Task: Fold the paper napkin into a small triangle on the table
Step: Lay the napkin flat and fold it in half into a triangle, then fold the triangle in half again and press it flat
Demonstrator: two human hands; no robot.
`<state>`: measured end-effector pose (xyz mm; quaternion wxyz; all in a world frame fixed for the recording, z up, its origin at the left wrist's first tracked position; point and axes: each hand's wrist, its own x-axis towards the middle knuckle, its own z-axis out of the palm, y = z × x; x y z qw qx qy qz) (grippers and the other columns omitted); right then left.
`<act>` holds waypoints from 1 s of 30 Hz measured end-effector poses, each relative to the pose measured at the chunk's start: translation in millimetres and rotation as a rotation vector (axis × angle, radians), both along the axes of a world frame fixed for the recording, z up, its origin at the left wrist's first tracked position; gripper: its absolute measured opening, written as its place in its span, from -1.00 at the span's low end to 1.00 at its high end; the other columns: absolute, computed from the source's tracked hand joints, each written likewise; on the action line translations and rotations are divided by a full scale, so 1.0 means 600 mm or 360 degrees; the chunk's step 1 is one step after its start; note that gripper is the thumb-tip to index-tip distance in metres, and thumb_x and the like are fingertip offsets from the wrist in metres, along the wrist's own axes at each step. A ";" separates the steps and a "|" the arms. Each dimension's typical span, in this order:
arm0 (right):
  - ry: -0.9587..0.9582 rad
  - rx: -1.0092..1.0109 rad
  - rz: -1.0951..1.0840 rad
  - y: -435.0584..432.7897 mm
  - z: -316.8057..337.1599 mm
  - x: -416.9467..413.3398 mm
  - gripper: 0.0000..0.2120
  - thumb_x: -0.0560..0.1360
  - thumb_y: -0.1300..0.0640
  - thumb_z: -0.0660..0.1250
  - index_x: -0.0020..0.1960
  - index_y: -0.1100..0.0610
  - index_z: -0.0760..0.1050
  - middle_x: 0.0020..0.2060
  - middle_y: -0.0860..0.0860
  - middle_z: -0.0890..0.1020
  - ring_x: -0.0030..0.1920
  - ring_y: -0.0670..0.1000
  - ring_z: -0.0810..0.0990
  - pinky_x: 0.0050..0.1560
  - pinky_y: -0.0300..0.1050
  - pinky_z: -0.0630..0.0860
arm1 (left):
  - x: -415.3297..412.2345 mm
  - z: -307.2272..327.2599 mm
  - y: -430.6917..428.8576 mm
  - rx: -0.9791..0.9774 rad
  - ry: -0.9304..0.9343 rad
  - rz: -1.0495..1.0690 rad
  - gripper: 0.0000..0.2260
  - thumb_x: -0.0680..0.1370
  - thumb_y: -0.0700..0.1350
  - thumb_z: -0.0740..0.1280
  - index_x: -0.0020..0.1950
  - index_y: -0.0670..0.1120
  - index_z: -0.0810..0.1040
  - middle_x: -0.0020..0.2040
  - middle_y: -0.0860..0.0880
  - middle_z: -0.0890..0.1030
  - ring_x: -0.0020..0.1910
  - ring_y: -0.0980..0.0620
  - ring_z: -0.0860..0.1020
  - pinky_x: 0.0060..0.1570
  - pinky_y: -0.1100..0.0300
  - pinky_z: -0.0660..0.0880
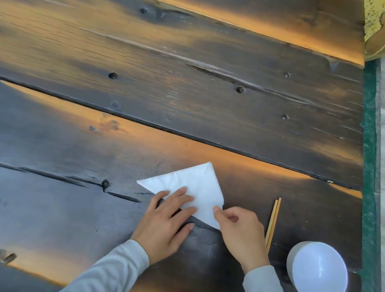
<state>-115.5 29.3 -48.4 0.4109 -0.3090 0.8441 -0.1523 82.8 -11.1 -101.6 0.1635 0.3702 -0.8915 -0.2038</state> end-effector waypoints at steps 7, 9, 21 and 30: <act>-0.0476 -0.0018 -0.0181 0.018 0.007 0.005 -0.75 0.55 -0.12 0.39 -0.22 -0.03 0.70 -0.29 -0.16 0.66 -0.16 -0.01 0.65 -0.19 -0.16 0.54 | -0.018 0.010 0.026 0.0053 0.0042 0.0026 -0.68 0.53 0.08 0.37 0.23 -0.02 0.61 0.26 0.05 0.62 0.17 -0.04 0.52 0.07 0.03 0.43; -0.0594 -0.0007 -0.0139 0.026 0.013 0.008 -0.79 0.56 -0.09 0.38 -0.19 -0.08 0.70 -0.27 -0.09 0.67 -0.15 -0.05 0.67 -0.19 -0.20 0.58 | -0.019 0.014 0.031 0.0152 0.0106 0.0041 -0.73 0.55 0.04 0.32 0.19 -0.02 0.64 0.20 0.07 0.66 0.13 0.00 0.55 0.04 0.08 0.49; -0.0038 -0.0449 0.0397 0.048 0.003 -0.036 -0.45 0.45 0.19 0.46 0.13 -0.40 0.38 -0.14 -0.24 0.54 -0.07 -0.17 0.56 -0.15 -0.31 0.60 | 0.000 0.050 -0.005 0.0720 0.0320 0.0114 -0.88 0.54 -0.14 0.46 0.05 0.01 0.71 0.02 0.18 0.70 0.02 0.32 0.59 0.09 0.31 0.48; -0.0031 -0.0532 0.0648 0.037 -0.022 -0.040 -0.60 0.41 -0.16 0.46 0.19 -0.40 0.43 0.09 -0.48 0.48 -0.12 -0.10 0.54 -0.19 -0.34 0.57 | -0.007 0.064 -0.035 0.1003 0.0260 0.0191 -0.77 0.57 -0.03 0.43 -0.27 0.04 0.51 -0.35 0.14 0.49 -0.33 0.16 0.45 -0.24 0.32 0.38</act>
